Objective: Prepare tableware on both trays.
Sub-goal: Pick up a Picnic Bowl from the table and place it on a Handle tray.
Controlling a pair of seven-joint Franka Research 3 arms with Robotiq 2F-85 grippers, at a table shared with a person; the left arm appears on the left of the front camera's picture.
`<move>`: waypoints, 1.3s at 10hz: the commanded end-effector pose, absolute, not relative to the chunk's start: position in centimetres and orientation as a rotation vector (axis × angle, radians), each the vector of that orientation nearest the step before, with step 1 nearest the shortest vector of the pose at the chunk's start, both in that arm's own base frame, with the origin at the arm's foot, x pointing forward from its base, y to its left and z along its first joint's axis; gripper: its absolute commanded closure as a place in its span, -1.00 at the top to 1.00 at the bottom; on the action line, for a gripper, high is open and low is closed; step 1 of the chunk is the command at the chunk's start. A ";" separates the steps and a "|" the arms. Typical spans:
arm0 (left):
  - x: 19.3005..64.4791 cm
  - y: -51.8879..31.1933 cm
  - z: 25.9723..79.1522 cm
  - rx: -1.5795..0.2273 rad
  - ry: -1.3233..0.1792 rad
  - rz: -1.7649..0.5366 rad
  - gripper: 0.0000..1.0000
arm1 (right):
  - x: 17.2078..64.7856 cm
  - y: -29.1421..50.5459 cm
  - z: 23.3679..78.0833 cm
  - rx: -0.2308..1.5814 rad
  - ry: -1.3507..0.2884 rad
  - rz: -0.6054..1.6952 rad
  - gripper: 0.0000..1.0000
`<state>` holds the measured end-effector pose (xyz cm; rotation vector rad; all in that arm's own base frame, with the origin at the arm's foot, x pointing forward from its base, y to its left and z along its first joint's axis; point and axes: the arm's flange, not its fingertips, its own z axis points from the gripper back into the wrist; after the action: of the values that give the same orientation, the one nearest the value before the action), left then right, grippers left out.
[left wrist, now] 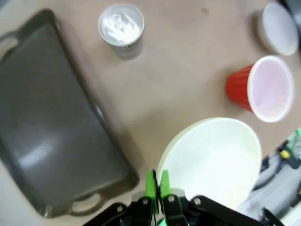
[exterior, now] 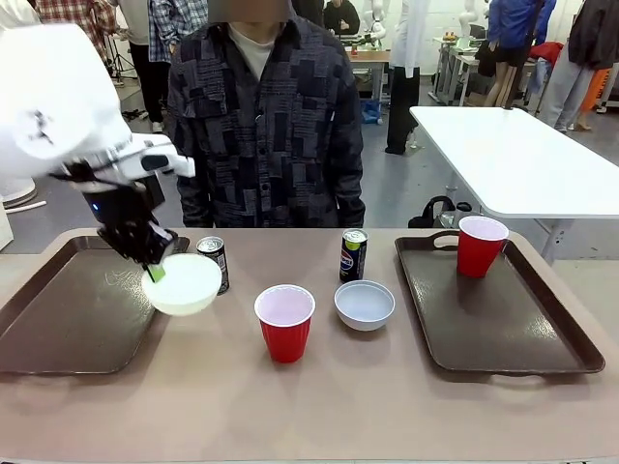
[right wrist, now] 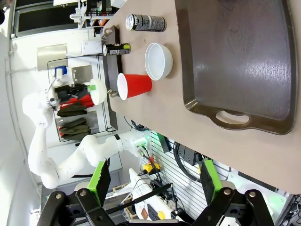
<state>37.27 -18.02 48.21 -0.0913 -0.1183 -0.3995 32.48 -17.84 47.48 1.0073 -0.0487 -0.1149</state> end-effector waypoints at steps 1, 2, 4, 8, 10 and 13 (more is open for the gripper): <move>37.5 -17.6 49.4 -0.131 -0.139 -0.420 -1.00 | 32.5 -17.9 47.6 1.031 -0.056 -0.117 1.00; 37.6 -17.0 49.5 -0.122 -0.137 -0.419 -1.00 | 32.5 -17.9 47.6 1.031 -0.056 -0.117 1.00; 39.4 -13.2 49.7 -0.171 -0.113 -0.417 -1.00 | 32.5 -17.9 47.6 1.031 -0.056 -0.117 1.00; 40.9 -3.0 48.2 -0.144 -0.104 -0.238 -1.00 | 32.5 -17.9 47.6 1.031 -0.056 -0.117 1.00; 40.7 0.5 48.3 -0.090 -0.128 -0.150 -1.00 | 32.5 -17.9 47.6 1.031 -0.056 -0.117 1.00; 40.9 4.5 48.1 -0.011 -0.180 -0.054 -1.00 | 32.5 -17.9 47.6 1.031 -0.056 -0.117 1.00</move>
<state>41.11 4.25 48.63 -0.0547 -0.1523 -0.0973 32.43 -17.91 47.49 1.0075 -0.0493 -0.1165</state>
